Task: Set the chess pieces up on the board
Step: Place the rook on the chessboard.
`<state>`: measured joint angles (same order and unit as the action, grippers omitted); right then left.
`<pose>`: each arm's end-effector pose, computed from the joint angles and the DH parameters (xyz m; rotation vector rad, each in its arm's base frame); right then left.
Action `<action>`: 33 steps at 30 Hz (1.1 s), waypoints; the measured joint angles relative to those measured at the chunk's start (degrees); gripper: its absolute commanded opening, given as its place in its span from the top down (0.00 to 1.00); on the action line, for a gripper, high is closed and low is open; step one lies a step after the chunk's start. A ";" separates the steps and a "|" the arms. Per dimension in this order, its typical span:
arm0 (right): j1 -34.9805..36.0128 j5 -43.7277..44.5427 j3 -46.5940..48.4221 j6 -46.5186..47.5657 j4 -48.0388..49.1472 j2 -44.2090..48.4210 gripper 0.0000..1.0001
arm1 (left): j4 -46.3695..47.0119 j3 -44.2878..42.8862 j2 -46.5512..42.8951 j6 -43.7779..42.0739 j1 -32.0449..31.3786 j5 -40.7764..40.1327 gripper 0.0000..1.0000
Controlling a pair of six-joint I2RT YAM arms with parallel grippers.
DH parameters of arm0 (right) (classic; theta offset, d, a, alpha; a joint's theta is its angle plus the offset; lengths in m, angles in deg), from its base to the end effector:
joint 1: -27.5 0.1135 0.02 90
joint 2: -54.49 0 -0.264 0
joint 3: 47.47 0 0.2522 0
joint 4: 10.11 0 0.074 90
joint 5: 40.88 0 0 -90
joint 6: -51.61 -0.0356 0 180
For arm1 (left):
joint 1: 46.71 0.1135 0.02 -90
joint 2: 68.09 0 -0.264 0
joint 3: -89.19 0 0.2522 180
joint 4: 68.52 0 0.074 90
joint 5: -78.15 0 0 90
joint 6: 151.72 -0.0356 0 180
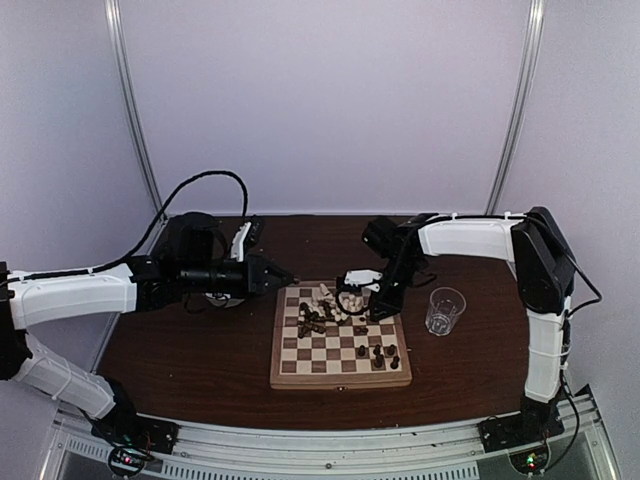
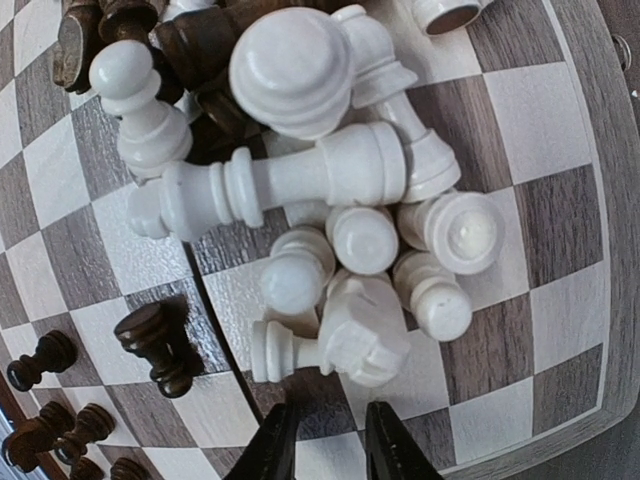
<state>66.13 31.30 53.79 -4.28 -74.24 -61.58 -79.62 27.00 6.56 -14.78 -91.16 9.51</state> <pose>0.3061 0.2586 0.1803 -1.7706 2.3293 0.4695 0.2012 -0.2156 0.2708 0.2260 2.2264 -1.3334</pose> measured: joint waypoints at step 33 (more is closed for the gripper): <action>-12.41 -7.93 -18.93 -2.71 3.72 38.42 0.62 | -47.34 -33.22 21.22 -28.44 -14.71 -10.78 0.98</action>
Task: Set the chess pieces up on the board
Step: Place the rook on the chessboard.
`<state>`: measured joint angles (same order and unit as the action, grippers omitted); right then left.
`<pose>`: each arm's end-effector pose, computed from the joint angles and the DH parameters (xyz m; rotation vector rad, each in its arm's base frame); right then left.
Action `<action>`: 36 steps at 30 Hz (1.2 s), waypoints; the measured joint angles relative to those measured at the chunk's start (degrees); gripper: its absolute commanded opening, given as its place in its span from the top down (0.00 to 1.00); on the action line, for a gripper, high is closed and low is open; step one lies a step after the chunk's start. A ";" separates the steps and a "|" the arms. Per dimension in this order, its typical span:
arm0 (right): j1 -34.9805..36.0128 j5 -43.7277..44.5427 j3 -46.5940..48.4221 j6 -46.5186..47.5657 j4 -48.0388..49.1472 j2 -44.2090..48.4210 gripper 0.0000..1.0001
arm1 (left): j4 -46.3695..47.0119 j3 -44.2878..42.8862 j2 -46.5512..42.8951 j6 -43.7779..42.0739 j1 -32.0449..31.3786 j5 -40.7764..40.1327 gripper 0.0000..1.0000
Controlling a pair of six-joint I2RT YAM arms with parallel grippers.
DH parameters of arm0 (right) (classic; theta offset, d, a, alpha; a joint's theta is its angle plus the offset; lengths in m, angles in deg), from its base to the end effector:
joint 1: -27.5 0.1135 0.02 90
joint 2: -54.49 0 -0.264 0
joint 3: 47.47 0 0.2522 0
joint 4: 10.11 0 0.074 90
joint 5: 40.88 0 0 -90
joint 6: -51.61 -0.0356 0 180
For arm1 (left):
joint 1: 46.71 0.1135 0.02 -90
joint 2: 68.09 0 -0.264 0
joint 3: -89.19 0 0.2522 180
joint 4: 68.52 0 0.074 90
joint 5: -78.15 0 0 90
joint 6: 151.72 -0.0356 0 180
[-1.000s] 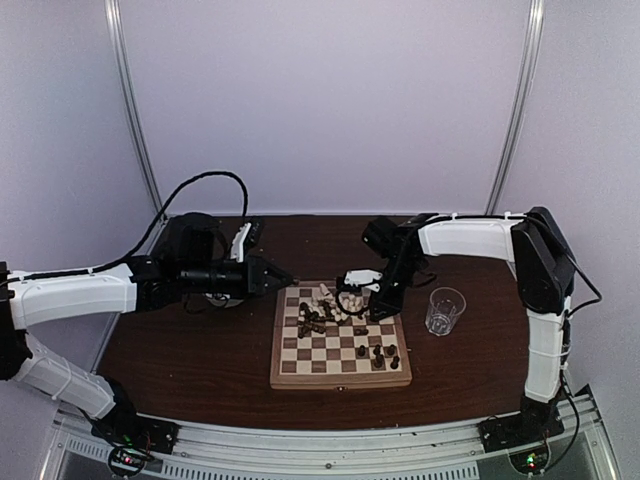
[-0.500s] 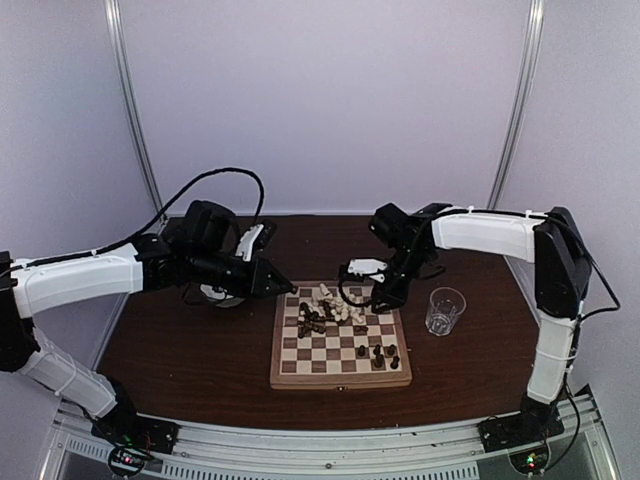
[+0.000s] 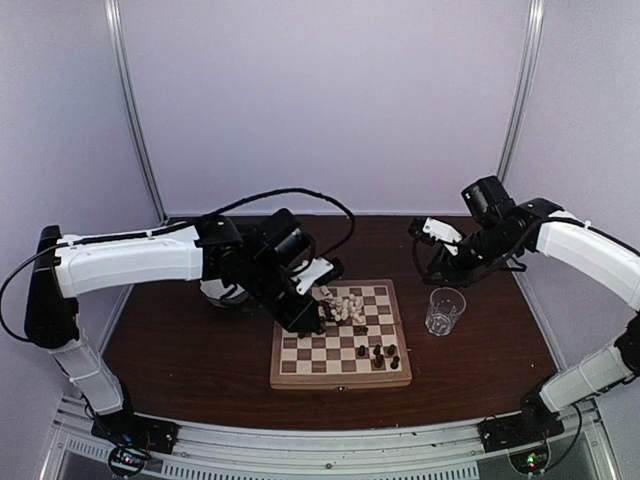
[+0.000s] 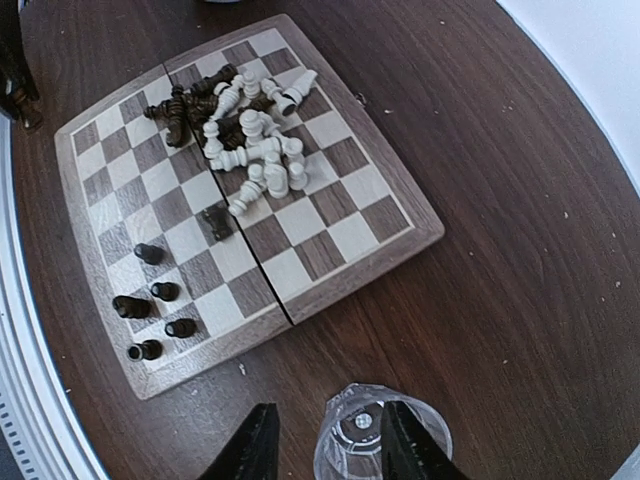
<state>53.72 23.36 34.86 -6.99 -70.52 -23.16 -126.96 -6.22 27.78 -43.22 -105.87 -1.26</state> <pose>0.2395 0.1352 0.3043 -1.3467 2.0863 0.5313 0.1766 -0.3086 0.2808 1.0229 2.5565 -0.6790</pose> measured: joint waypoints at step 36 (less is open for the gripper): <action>-4.42 -1.38 -5.38 -0.13 7.48 0.48 0.62 | -9.99 -13.73 22.80 -4.74 -6.80 -13.16 0.61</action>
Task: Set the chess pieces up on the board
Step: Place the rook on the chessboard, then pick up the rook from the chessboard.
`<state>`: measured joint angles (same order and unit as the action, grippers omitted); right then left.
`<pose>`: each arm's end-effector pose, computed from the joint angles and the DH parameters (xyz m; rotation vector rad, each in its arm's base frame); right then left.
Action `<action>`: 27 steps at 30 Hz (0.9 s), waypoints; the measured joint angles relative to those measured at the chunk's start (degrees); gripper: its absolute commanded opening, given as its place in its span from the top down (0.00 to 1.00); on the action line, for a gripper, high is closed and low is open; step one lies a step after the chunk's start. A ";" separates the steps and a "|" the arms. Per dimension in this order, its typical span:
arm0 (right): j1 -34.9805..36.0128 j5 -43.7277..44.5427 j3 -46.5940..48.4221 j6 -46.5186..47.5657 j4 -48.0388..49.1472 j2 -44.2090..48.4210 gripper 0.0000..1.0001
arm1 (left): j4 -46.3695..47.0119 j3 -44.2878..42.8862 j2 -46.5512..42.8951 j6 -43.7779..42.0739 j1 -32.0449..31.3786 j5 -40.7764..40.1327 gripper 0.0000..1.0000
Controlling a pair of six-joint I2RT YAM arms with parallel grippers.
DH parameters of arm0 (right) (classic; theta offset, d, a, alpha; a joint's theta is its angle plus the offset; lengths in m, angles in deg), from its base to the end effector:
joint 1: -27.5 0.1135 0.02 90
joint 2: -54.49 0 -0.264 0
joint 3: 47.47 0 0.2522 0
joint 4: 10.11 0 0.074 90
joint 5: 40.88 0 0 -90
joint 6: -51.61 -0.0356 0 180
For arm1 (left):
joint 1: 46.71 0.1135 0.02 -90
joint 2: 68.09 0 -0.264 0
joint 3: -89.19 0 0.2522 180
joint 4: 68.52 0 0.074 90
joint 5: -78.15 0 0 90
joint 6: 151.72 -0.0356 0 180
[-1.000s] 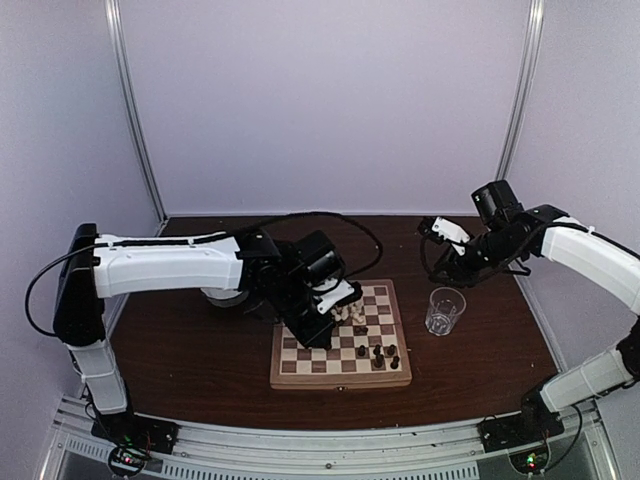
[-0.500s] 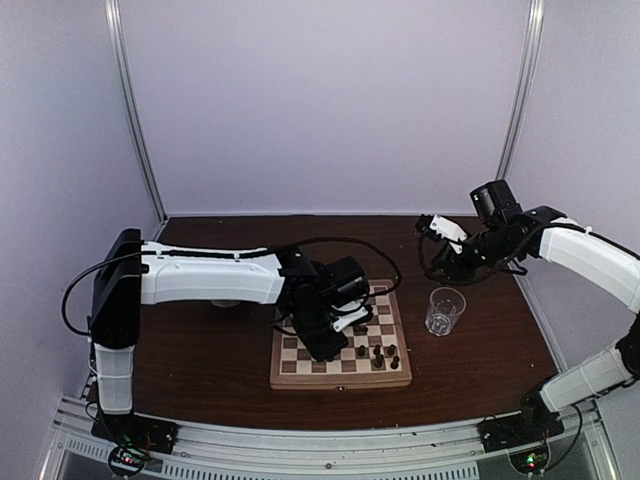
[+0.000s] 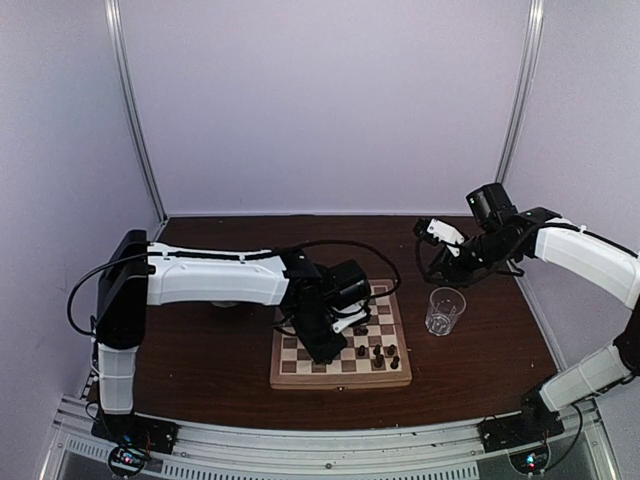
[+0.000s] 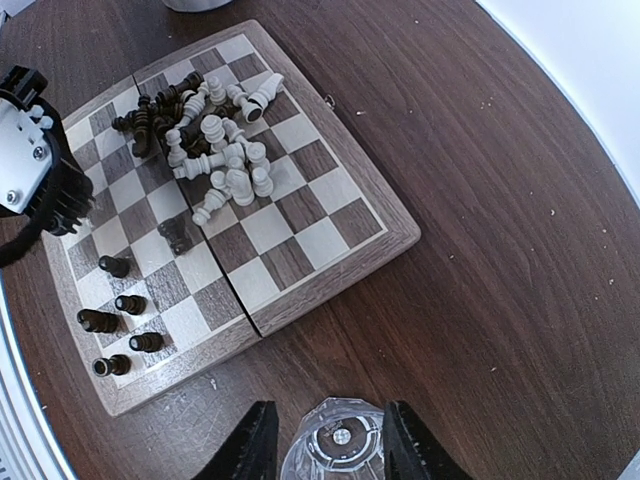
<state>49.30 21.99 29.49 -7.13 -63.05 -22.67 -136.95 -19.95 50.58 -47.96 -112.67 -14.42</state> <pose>0.2511 0.1179 0.2855 -1.2542 2.0770 0.5151 0.1718 -0.3813 0.1962 1.2907 2.6505 -0.1485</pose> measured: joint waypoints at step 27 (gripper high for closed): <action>0.00 -0.09 -0.24 0.26 -0.02 -0.92 0.62 | 5.05 3.61 -3.30 6.12 1.95 7.54 0.70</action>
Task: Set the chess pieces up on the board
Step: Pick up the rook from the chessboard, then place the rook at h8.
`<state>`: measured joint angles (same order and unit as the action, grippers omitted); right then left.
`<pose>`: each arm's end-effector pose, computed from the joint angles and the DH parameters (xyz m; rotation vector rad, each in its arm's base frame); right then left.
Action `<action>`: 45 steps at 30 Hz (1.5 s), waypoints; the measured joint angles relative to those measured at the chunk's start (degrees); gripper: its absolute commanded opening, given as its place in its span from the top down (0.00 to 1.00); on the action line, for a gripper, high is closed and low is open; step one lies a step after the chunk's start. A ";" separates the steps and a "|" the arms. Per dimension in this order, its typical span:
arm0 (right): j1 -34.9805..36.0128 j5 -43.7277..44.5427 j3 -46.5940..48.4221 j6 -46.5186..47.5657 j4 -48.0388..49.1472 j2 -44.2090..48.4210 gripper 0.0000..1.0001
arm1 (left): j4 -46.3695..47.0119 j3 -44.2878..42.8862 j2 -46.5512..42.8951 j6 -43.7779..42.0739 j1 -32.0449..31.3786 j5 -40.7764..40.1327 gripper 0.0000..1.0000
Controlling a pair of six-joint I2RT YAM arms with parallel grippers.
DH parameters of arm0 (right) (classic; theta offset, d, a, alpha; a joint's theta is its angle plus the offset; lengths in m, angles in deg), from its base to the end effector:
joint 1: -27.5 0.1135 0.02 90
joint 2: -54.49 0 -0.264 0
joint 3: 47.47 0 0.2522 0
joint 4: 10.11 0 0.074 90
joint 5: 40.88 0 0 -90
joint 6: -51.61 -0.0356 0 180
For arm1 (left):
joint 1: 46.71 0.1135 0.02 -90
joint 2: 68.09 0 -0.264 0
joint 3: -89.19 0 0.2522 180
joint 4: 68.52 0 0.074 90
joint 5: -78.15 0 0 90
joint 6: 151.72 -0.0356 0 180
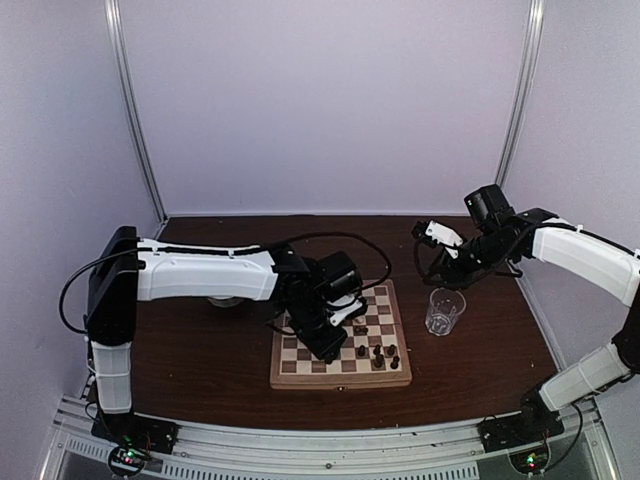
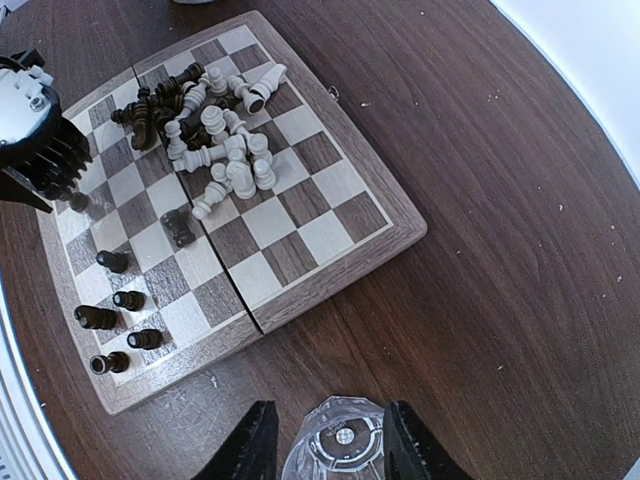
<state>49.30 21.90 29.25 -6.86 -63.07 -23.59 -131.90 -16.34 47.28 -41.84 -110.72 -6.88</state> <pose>0.2532 0.1188 0.2800 -1.2633 2.0925 0.5214 0.1783 -0.3728 0.2041 1.1282 2.7330 -0.3869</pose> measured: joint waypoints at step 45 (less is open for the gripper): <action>0.00 -0.02 -0.35 0.17 0.00 -0.66 0.62 | -2.97 13.49 -11.67 2.60 0.00 -7.23 0.95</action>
<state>49.30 21.88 28.90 -6.69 -63.07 -24.25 -134.88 -2.85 35.61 -39.24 -110.72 -14.12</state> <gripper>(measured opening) 0.379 0.119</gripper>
